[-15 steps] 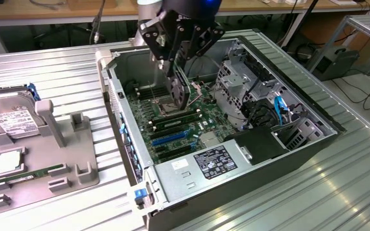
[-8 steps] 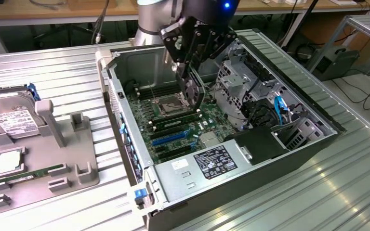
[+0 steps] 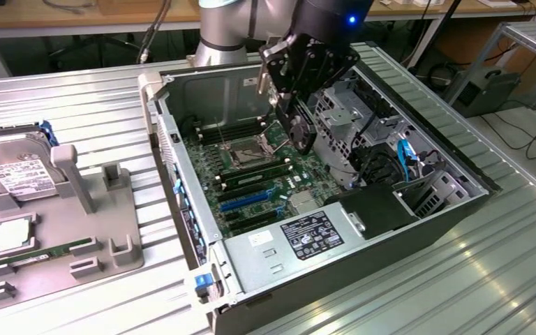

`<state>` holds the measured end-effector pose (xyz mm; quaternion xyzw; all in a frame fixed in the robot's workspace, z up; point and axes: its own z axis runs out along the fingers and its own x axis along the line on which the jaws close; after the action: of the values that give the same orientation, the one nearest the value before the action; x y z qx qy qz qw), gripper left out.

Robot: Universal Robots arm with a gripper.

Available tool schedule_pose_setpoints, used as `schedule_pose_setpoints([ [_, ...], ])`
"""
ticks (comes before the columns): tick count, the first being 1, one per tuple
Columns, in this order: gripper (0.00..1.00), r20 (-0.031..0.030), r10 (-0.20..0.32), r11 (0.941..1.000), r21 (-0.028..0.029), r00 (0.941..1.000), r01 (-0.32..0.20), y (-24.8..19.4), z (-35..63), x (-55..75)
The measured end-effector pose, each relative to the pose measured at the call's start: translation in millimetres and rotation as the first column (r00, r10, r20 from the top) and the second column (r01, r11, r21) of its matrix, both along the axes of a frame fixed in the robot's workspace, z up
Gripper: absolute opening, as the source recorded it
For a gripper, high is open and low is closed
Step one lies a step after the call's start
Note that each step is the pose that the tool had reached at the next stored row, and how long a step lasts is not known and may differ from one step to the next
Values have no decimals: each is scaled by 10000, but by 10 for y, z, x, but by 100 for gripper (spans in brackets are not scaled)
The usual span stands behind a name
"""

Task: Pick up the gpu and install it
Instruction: 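Pick up the gpu and move the gpu toward the slot, then insert the gpu into the slot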

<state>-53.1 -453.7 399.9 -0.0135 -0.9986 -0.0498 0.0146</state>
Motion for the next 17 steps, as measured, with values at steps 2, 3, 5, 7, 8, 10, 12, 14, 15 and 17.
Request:
schedule_pose_setpoints([
  [2,26,1,16,10000,1,10000,-16,2,-25,24],
  [3,26,0,16,10000,-1,10000,-16,2,-25,25],
  [5,26,0,15,10000,-1,10000,-15,2,-25,25],
  [7,26,0,16,10000,-1,10000,-16,2,-25,25],
  [8,26,0,16,10000,-1,10000,-16,2,-25,25],
  [10,26,0,16,10000,-1,10000,-16,2,-25,25],
  [12,26,0,16,10000,-1,10000,-16,2,-25,25],
  [14,26,0,15,10000,-1,10000,-15,2,-25,25],
  [15,26,0,16,10000,-1,10000,-16,2,-25,25],
  [17,26,1,16,10000,-1,10000,-16,2,-25,25],
])
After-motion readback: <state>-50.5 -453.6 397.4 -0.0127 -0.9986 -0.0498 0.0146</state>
